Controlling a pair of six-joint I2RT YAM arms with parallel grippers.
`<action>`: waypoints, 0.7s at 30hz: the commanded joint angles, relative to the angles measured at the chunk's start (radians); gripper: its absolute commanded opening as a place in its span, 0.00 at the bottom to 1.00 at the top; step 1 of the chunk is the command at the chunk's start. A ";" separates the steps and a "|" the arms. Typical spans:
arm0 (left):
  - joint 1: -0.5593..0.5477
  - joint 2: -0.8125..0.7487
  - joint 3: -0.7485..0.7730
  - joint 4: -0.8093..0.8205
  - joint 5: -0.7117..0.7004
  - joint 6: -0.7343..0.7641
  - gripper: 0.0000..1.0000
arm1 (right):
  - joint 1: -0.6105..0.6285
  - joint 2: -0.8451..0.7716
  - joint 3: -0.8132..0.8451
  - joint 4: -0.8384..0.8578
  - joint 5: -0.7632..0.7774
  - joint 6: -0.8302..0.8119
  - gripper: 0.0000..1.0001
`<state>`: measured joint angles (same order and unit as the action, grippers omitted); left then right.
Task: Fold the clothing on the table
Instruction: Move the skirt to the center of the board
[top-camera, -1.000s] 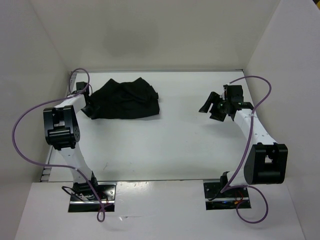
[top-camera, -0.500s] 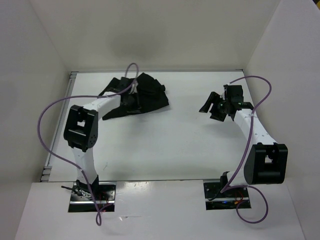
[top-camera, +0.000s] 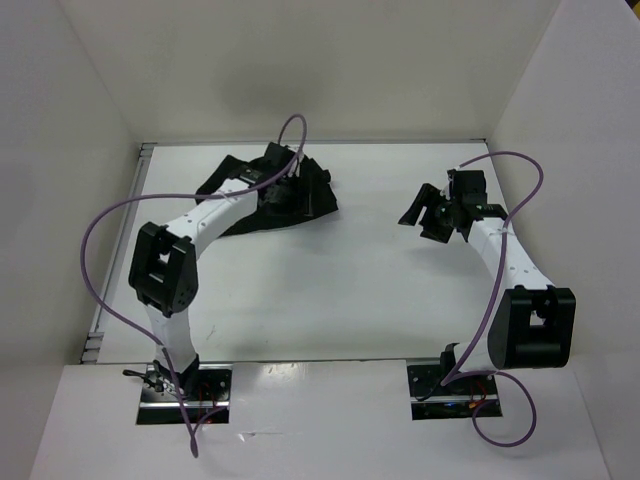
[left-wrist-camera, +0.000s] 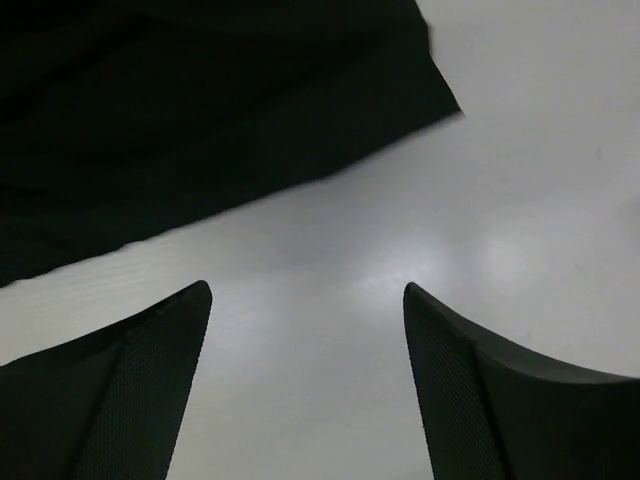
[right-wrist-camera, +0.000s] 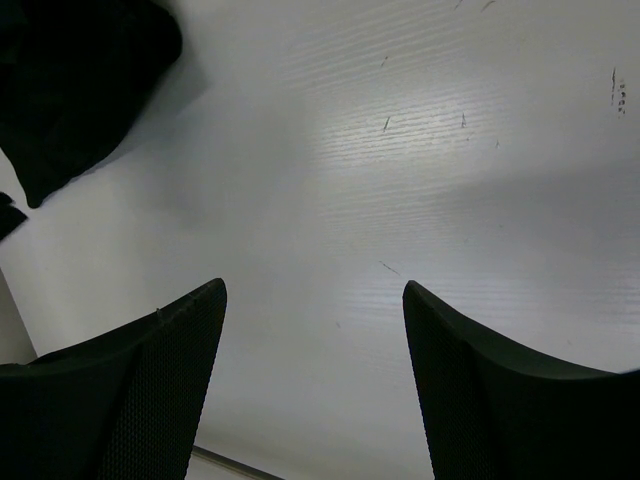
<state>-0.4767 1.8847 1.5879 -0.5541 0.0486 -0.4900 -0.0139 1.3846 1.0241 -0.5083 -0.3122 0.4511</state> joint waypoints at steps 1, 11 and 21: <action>0.039 -0.043 0.061 -0.026 -0.243 0.065 0.87 | -0.009 -0.030 0.008 0.027 -0.011 -0.006 0.76; 0.084 0.174 0.127 -0.046 -0.492 0.156 0.93 | -0.009 -0.048 -0.012 0.027 -0.011 -0.006 0.76; 0.162 0.286 0.092 0.040 -0.334 0.104 0.84 | -0.009 -0.048 -0.012 0.027 -0.011 -0.015 0.76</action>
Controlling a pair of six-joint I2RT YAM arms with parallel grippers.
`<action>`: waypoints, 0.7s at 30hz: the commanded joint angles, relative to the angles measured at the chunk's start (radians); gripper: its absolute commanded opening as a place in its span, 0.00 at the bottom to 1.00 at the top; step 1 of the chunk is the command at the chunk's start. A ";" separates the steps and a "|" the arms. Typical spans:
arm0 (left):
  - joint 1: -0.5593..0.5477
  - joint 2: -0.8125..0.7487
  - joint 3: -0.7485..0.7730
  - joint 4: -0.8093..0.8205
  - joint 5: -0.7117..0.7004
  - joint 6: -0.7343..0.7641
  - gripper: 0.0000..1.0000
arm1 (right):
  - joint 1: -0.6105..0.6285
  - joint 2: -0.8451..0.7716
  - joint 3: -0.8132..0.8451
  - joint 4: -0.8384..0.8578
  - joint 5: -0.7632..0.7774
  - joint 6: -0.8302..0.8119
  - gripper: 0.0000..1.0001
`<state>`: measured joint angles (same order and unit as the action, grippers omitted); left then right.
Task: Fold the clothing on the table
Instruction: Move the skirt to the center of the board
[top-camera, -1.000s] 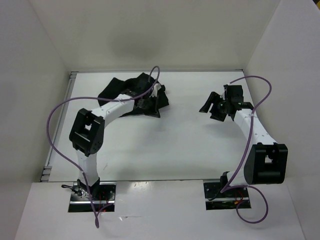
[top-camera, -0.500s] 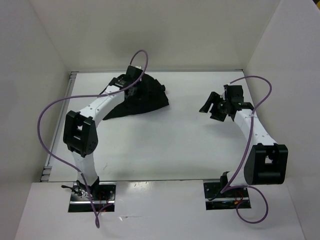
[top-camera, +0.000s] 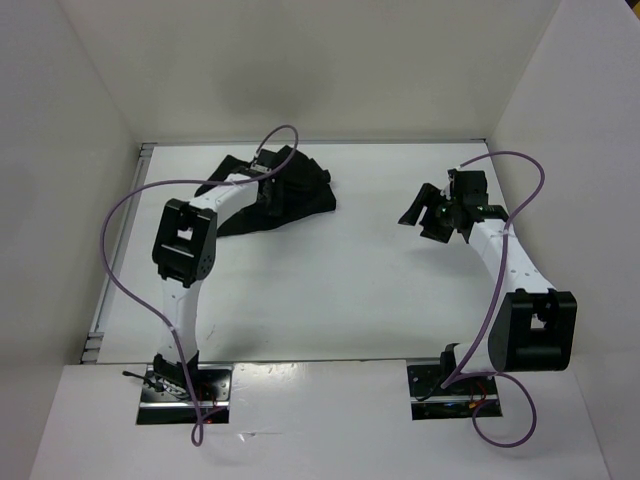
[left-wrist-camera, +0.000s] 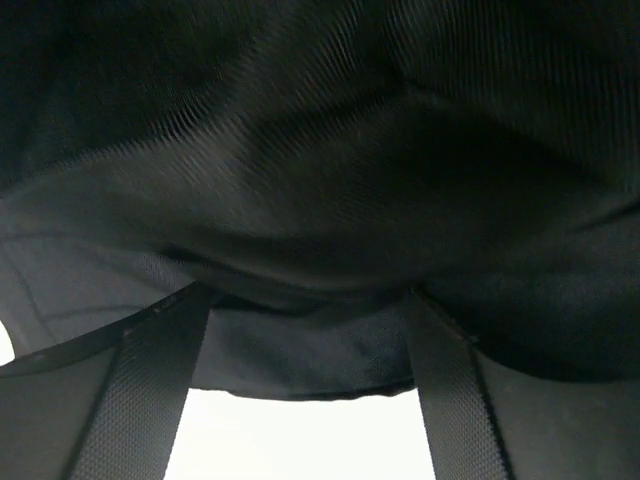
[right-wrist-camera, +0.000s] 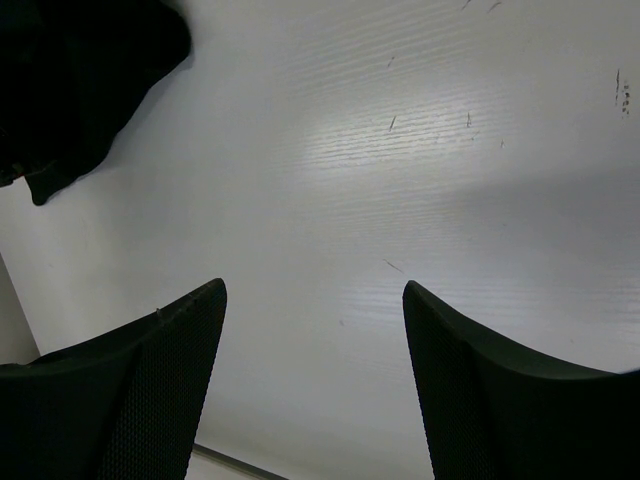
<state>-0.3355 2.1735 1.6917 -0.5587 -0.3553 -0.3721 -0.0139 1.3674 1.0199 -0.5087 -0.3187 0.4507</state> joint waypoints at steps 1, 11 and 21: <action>0.021 -0.003 -0.026 0.054 0.094 -0.014 0.79 | -0.009 -0.031 -0.007 0.027 -0.005 -0.015 0.76; 0.017 0.009 -0.132 0.100 0.354 -0.065 0.00 | -0.009 -0.031 -0.007 0.018 -0.005 -0.015 0.75; -0.259 -0.009 -0.029 0.049 0.614 -0.076 0.01 | -0.009 -0.031 0.002 0.018 -0.005 -0.015 0.75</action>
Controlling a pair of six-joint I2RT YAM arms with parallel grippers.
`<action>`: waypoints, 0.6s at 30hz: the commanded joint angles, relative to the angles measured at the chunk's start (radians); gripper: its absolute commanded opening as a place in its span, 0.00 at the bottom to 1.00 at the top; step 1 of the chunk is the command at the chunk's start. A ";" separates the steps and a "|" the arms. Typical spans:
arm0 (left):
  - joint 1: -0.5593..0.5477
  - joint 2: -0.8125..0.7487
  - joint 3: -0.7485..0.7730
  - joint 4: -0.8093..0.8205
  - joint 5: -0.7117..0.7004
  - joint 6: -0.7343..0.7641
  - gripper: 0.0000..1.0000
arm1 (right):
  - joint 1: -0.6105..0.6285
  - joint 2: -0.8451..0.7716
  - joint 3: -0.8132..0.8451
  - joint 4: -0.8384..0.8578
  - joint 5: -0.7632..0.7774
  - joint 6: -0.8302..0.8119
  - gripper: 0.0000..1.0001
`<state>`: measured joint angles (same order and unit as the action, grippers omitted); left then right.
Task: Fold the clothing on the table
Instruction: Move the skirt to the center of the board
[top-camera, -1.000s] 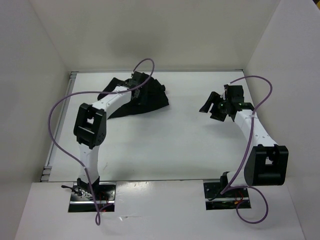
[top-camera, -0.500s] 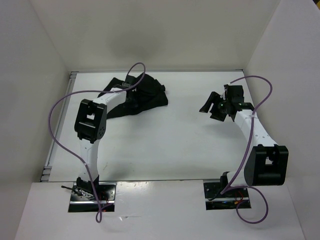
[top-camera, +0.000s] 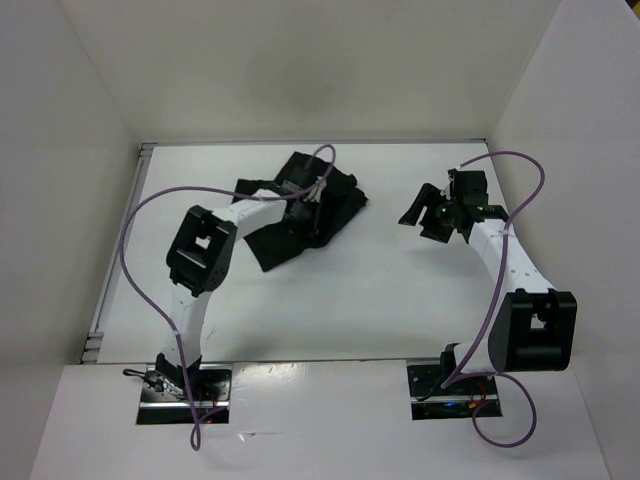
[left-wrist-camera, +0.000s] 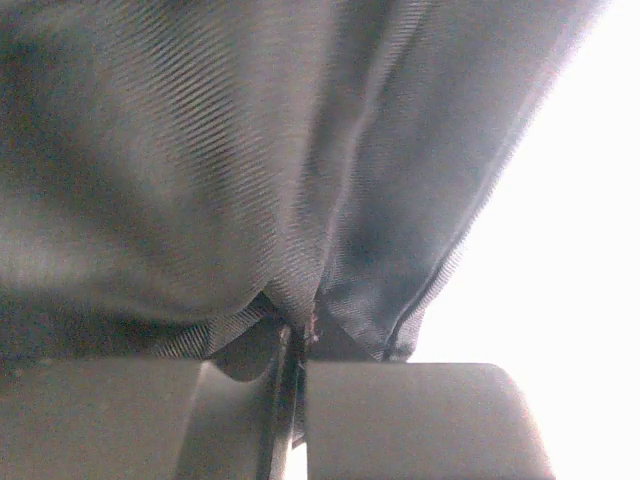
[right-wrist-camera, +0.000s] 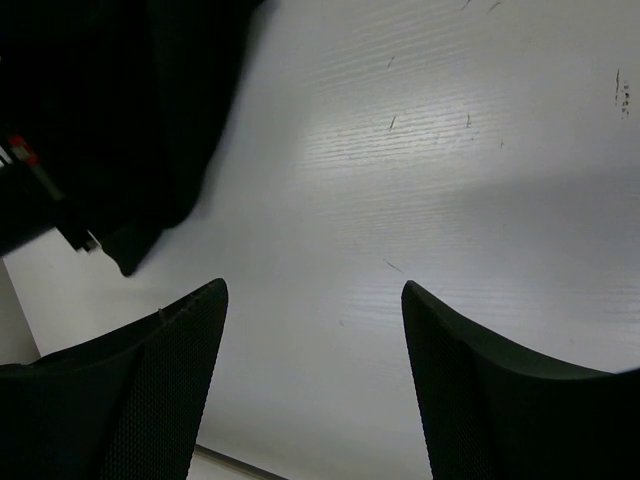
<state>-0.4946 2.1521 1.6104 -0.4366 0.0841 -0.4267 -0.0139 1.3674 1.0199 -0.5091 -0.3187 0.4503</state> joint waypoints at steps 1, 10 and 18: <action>-0.113 0.023 0.104 -0.073 0.189 -0.033 0.05 | -0.009 -0.031 0.002 0.009 -0.014 -0.015 0.75; -0.102 0.022 0.433 -0.119 0.233 -0.101 0.62 | 0.031 -0.062 -0.013 -0.046 -0.039 0.033 0.71; -0.033 0.075 0.566 -0.197 0.014 -0.035 0.63 | 0.137 0.011 -0.073 -0.094 0.049 0.149 0.57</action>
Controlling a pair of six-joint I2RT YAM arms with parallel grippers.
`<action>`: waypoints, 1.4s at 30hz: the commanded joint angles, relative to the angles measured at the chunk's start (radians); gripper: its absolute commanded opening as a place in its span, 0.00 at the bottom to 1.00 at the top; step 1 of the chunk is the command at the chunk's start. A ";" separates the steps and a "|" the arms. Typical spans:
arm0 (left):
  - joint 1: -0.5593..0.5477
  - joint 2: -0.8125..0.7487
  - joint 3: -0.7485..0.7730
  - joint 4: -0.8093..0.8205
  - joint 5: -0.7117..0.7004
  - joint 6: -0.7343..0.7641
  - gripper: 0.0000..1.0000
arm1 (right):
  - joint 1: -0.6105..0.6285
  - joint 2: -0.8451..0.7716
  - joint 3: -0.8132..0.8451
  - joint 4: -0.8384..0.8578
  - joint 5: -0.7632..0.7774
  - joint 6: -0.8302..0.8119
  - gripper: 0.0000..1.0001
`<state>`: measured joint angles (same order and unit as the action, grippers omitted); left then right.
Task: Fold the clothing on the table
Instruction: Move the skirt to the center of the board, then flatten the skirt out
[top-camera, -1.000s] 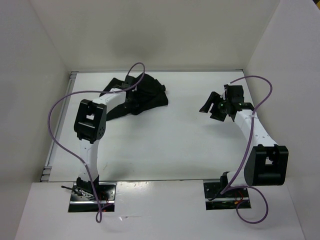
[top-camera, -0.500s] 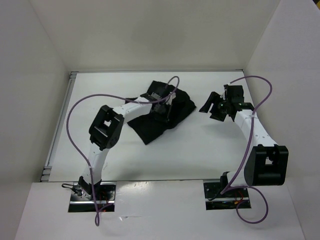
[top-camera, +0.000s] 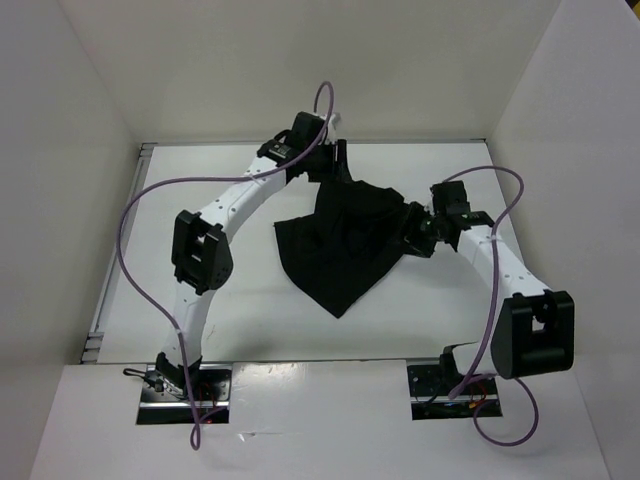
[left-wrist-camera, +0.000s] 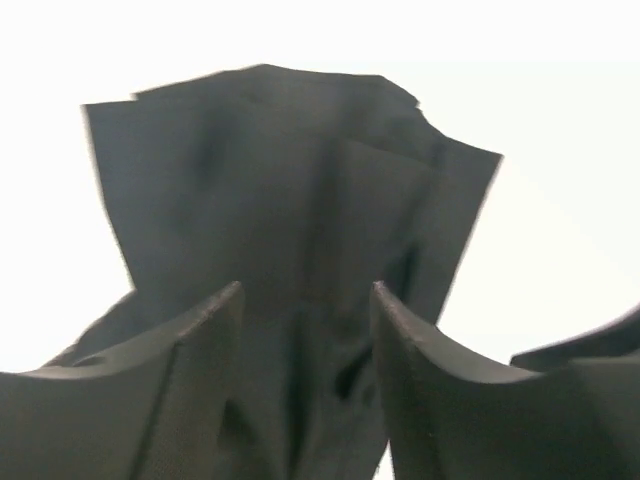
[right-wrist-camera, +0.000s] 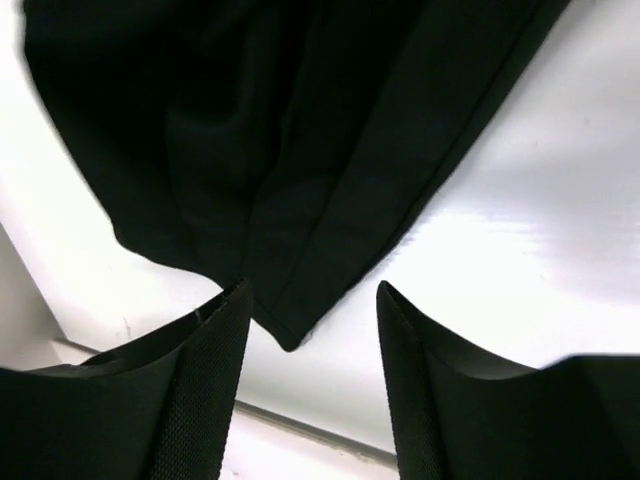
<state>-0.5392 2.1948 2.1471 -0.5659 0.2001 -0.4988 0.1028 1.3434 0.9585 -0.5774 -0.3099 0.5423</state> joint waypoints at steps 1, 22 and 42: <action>0.012 0.064 0.030 -0.068 -0.122 0.037 0.60 | 0.020 0.057 -0.012 -0.025 0.040 0.058 0.51; 0.054 0.034 -0.495 0.043 -0.226 -0.007 0.00 | 0.143 0.684 0.353 0.013 0.150 0.114 0.06; 0.018 -0.084 -0.601 0.040 -0.234 -0.061 0.00 | 0.133 0.451 0.421 -0.073 0.347 -0.004 0.60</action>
<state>-0.5140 2.0857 1.5131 -0.4545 -0.0193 -0.5571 0.2394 1.8545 1.4689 -0.5510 -0.0307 0.5690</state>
